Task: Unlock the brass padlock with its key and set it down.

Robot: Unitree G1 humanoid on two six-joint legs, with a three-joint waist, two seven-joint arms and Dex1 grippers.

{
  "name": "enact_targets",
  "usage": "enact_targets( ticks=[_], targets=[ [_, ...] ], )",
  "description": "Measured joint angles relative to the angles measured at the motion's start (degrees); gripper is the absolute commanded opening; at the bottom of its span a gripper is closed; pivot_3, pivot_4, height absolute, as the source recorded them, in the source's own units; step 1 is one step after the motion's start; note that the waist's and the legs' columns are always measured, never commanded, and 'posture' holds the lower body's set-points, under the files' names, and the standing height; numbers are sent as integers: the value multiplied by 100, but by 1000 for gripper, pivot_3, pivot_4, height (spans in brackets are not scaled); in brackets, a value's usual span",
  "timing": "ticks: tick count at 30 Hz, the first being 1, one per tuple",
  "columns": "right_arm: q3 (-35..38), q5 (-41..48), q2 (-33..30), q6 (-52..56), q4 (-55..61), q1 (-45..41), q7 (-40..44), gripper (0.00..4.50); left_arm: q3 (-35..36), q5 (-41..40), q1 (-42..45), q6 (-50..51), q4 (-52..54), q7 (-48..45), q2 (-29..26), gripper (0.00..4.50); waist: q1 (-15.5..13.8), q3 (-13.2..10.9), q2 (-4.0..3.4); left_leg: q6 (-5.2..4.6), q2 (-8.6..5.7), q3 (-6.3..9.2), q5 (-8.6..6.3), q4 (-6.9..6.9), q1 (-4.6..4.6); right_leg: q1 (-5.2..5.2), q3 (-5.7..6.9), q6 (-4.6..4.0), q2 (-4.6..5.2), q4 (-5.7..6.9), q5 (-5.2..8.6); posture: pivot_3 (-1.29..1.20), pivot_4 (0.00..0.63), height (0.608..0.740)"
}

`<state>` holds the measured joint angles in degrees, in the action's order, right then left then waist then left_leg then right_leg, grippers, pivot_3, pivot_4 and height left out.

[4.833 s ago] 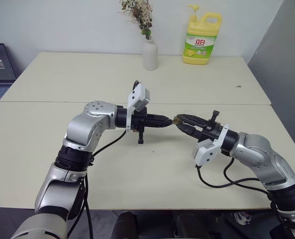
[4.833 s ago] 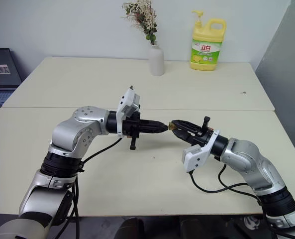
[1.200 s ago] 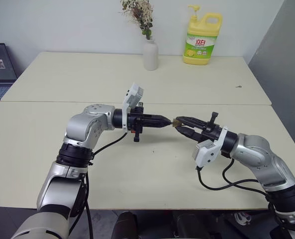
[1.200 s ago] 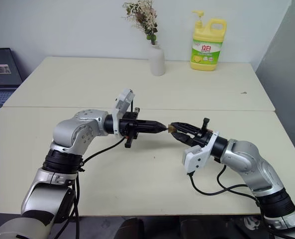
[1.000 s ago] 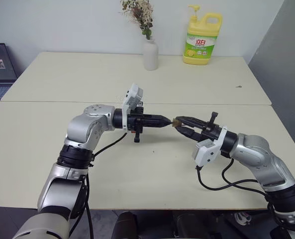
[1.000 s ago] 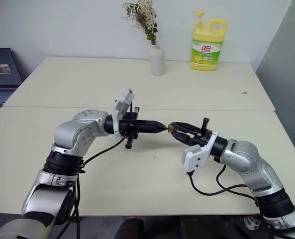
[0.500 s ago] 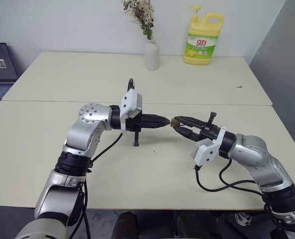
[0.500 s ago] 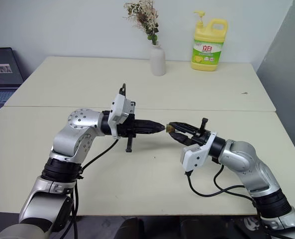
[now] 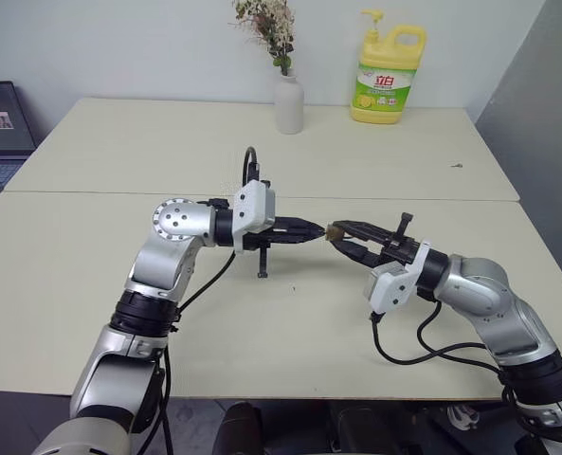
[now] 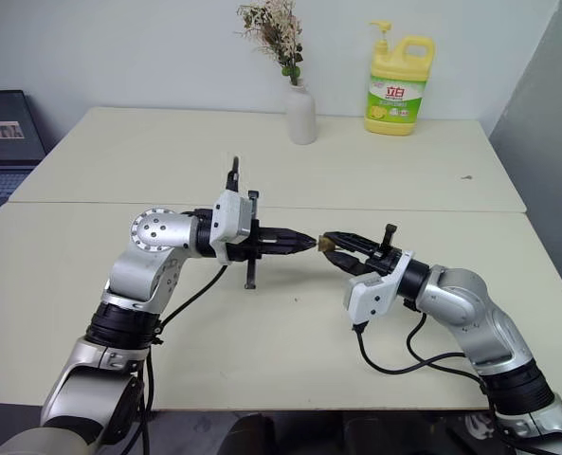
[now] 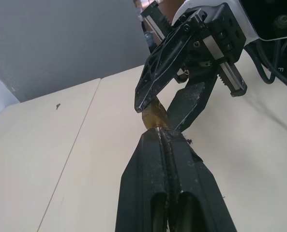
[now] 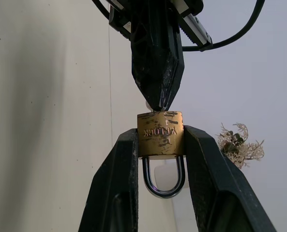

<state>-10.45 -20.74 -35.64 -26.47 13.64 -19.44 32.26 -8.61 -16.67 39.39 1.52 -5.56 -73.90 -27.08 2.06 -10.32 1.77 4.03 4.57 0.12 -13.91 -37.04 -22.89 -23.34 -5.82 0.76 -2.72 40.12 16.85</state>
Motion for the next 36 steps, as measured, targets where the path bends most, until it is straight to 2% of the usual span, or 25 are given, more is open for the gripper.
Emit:
enact_targets(
  ticks=[9, 16, 20, 25, 29, 36],
  targets=[
    [0, 0, 7, 13, -22, -1, 1, 937, -12, 109, 3, -438, -170, 2, 52, 0, -6, 0, 0, 0, 0, 0, 0, 0, 0, 0, 0, 0, 0, 0, 0, 0, 150, 740],
    [4, 0, 8, 78, -26, -1, 1, 937, -3, -11, 17, 7, -156, 95, 105, 0, -8, 0, 0, 0, 0, 0, 0, 0, 0, 0, 0, 0, 0, 0, 0, 0, 150, 740],
    [23, 7, 35, 95, -25, -9, -10, 937, 3, -258, 78, 946, -141, 234, 128, 838, -9, 0, 0, 0, 0, 1, 0, 0, 0, 0, 1, 1, 0, 0, 0, 0, 150, 740],
    [21, 54, 67, 84, 6, -15, -11, 937, 14, -723, 152, 2415, -106, 307, -14, 2322, -5, 0, 0, 0, 0, 3, 0, 1, 0, 0, 3, 1, -1, 1, 0, 0, 150, 740],
    [21, 61, 68, 83, 16, -15, -10, 937, 250, -1390, 326, 3728, 71, 377, -142, 2360, -15, 0, 0, 0, 0, 8, 0, -1, -2, 1, 7, 1, -1, 0, 0, 0, 150, 740],
    [17, 72, 76, 83, 16, -18, -10, 937, 385, -1739, 471, 4361, 206, 575, -132, 2360, -15, 0, 0, 0, 0, 9, 0, 0, 1, 2, 7, 0, -1, 1, 0, 0, 150, 740]
  ],
)
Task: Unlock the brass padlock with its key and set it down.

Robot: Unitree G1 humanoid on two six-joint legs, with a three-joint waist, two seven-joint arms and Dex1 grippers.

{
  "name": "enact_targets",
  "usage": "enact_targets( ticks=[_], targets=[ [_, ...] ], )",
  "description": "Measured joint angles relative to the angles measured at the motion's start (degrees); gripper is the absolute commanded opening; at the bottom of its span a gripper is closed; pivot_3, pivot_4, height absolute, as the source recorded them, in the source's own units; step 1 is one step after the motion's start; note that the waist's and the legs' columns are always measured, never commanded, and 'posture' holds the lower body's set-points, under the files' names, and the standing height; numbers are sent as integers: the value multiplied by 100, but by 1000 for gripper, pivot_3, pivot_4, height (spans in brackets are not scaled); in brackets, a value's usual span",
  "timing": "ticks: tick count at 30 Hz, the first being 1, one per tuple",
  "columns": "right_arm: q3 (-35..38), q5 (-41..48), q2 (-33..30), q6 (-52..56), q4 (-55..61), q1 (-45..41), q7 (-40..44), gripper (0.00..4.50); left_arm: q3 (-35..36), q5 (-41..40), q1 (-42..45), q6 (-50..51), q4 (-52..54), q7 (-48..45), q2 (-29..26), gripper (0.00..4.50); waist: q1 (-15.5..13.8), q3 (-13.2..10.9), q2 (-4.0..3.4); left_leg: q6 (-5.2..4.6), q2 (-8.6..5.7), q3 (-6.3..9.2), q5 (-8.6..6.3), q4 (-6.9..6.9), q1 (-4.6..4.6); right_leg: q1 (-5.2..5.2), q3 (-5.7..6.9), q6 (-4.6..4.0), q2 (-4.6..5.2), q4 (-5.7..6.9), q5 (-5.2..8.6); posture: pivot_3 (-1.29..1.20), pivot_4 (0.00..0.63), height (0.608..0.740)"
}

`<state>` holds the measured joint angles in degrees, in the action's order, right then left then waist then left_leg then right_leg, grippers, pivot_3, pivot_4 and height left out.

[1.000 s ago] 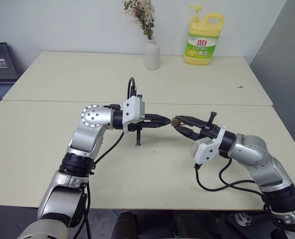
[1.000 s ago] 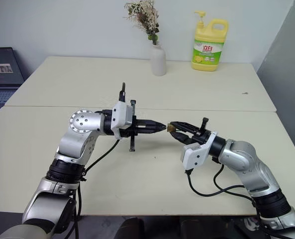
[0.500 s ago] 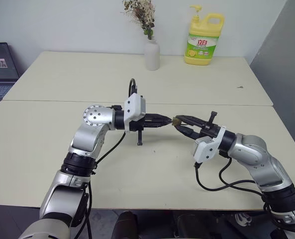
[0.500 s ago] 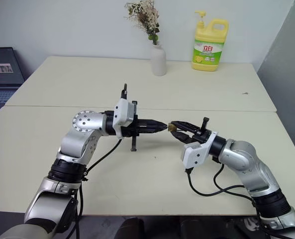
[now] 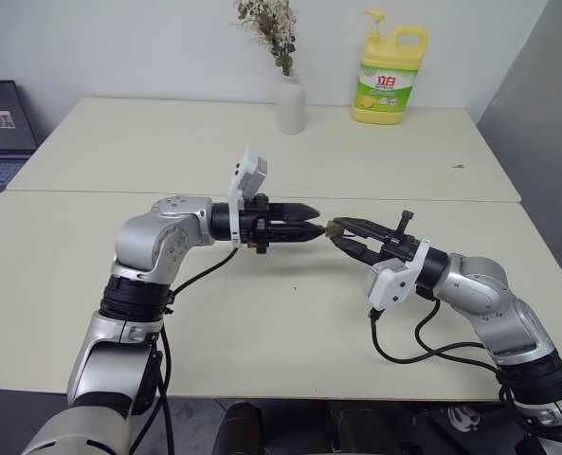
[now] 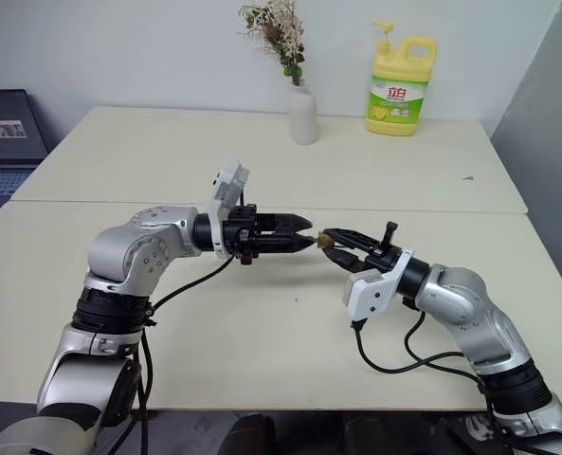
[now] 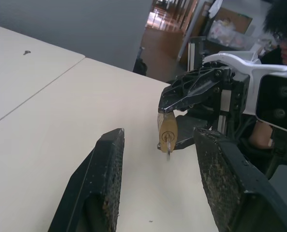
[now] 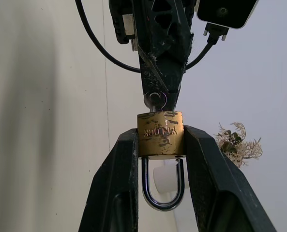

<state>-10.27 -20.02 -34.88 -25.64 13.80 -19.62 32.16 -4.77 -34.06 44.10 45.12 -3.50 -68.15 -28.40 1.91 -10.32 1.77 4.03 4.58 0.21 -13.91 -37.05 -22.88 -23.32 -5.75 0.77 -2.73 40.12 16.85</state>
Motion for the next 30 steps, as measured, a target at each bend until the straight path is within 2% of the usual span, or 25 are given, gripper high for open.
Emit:
enact_targets(
  ticks=[22, 25, 30],
  targets=[
    [-6, 44, 5, 2, 53, -14, 7, 937, -220, 258, -9, -217, 89, 257, 258, 2360, -5, 0, 0, 0, -1, -1, 0, 0, -1, 0, -2, 0, 0, 0, 0, 0, 150, 740],
    [-6, 45, 5, 2, 70, -14, 8, 937, -220, 252, -9, -210, 89, 250, 307, 1783, -4, 0, 0, 0, 0, -1, 0, 0, 0, 0, -1, 0, 0, 0, 0, 0, 150, 740],
    [-5, 44, 5, 60, 72, -15, 8, 937, -231, 218, -7, -193, 89, 196, 352, 240, -5, 0, 0, 0, -1, -1, 0, 0, -1, 0, -1, 0, 0, 0, 0, 0, 150, 740]
  ],
)
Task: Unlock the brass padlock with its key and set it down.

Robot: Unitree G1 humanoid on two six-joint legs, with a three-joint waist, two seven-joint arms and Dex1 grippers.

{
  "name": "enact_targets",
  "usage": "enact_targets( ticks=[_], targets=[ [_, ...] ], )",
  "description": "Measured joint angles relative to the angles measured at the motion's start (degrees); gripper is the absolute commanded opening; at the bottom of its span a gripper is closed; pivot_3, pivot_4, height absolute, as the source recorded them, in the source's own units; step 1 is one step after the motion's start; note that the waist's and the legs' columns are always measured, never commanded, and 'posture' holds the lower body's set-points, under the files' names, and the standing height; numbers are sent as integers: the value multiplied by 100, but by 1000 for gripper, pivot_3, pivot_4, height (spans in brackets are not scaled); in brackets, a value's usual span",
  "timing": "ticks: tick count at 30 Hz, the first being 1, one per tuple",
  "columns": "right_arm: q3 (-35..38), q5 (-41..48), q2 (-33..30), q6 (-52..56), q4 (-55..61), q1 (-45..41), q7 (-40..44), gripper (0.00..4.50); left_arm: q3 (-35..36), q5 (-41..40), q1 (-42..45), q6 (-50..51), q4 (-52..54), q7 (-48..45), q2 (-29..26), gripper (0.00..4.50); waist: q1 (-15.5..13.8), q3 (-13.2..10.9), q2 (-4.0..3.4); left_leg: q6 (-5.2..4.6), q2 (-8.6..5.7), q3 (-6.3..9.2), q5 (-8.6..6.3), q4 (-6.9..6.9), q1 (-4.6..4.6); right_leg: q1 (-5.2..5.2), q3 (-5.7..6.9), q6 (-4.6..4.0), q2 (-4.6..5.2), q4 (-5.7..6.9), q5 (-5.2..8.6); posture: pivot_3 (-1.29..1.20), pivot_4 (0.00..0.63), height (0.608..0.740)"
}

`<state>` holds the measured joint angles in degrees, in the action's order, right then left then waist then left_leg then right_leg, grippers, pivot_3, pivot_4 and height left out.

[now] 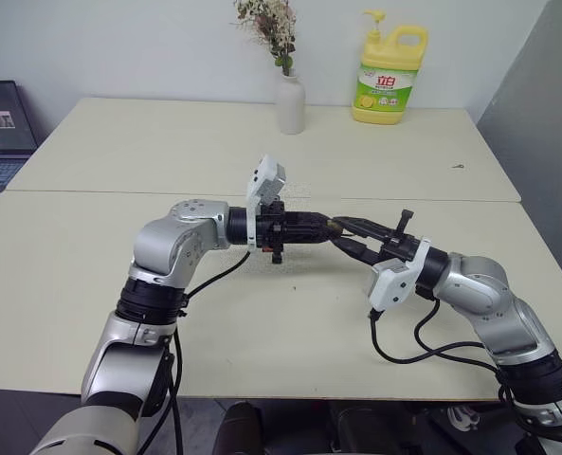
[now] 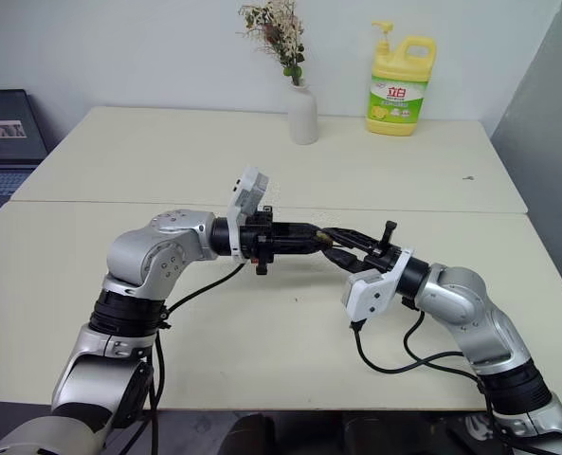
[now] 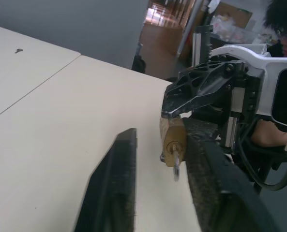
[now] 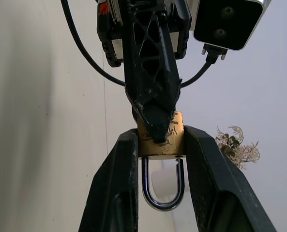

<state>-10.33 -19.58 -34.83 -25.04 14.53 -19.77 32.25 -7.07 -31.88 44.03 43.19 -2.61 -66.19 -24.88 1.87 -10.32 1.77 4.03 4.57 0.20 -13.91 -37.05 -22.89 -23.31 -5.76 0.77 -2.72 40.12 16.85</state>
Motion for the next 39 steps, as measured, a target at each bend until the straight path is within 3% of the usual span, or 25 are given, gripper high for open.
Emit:
enact_targets(
  ticks=[11, 17, 27, 32, 36, 39],
  targets=[
    [0, 5, -16, 7, 0, 0, 35, 937, -3, 52, 0, -30, -6, -23, 23, 171, 0, 0, 0, 0, 0, 0, 0, 0, 0, 0, 0, 0, 0, 0, 0, 0, 150, 740],
    [-17, 46, -123, 146, 10, 24, 210, 3058, -13, 55, -6, -101, -10, -34, 36, 171, -2, 0, 0, 0, 0, 0, 0, 0, 0, 0, 0, 0, 0, 0, 0, 0, 150, 740],
    [738, 685, -962, 563, 91, 763, 644, 3080, -13, 60, -73, -255, -44, -97, -84, 171, -1, 0, 0, -1, -1, 0, 0, 0, 1, 2, 0, 0, 0, -2, 0, 0, 150, 740],
    [884, 1691, -976, 638, 794, 1144, 969, 1408, -14, 62, -75, -271, -144, -196, -141, 171, 8, 0, 0, -1, -1, 2, 0, 1, 2, 2, 0, 1, -1, -1, 1, 0, 150, 740],
    [795, 2062, -914, 791, 1048, 963, 1138, 30, -21, 66, -75, -289, -183, -232, -162, 171, 7, 0, 0, -1, -1, 2, 0, -3, 3, 7, -1, 7, -1, -2, -2, 0, 150, 740],
    [662, 2121, -776, 935, 1037, 671, 1168, 0, -49, 72, -75, -321, -186, -328, -203, 171, 5, 0, 0, -1, -1, 3, 0, -3, 5, 7, 1, 8, -1, -1, -3, 0, 150, 740]
  ],
)
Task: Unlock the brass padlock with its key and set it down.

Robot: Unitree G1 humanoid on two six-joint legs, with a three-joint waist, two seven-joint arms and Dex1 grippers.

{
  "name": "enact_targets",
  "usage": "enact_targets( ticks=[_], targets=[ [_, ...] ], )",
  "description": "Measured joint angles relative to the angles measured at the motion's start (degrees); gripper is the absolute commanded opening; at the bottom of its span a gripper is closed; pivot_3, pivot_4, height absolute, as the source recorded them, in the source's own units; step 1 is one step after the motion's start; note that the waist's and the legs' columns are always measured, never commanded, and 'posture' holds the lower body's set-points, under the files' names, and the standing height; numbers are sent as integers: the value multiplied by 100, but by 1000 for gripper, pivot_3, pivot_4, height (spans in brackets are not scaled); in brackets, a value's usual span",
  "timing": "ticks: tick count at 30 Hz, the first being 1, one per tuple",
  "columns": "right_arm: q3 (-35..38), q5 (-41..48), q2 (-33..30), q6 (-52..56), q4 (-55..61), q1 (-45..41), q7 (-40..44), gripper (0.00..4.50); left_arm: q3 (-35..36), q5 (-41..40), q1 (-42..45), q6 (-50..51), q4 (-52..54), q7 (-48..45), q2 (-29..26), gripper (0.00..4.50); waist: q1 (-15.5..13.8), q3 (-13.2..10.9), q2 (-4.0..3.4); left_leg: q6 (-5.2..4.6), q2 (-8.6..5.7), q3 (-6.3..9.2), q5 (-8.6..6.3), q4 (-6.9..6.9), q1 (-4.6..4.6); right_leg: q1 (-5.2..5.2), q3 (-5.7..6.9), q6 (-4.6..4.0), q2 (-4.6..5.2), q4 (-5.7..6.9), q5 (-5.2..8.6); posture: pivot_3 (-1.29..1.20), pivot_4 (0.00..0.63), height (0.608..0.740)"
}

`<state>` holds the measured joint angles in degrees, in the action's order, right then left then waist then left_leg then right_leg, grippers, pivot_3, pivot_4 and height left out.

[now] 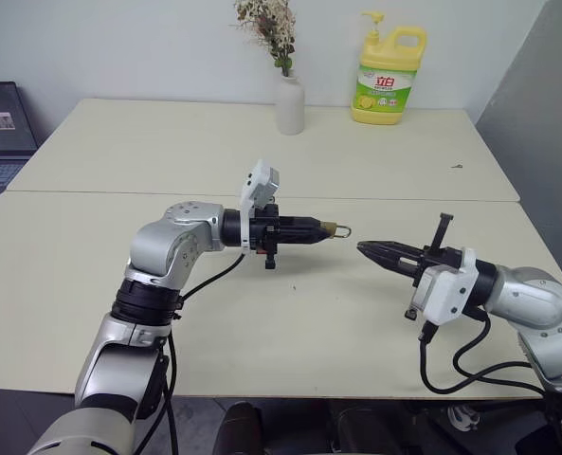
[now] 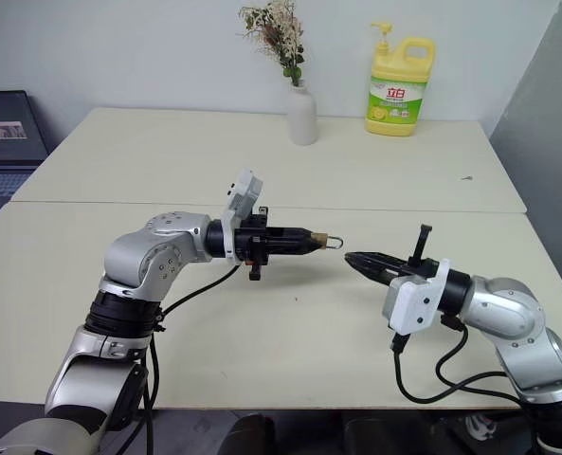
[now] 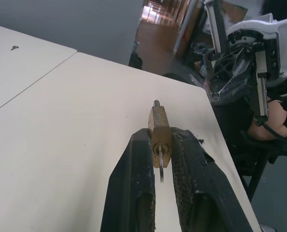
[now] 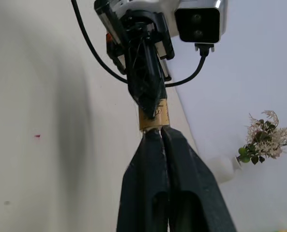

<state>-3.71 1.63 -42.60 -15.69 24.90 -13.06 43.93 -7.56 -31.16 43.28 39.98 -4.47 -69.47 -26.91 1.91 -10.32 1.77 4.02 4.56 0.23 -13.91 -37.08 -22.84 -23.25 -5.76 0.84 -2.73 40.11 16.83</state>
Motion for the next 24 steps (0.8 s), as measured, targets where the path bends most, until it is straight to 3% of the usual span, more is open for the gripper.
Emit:
enact_targets(
  ticks=[24],
  targets=[
    [-552, -136, 263, -354, -1345, -1124, 499, 0, -28, -46, -169, 105, 431, -299, -239, 171, -6, 0, 0, 0, 0, -1, 0, 0, -2, 0, 0, -1, 0, -3, 0, 0, 150, 740]
  ],
)
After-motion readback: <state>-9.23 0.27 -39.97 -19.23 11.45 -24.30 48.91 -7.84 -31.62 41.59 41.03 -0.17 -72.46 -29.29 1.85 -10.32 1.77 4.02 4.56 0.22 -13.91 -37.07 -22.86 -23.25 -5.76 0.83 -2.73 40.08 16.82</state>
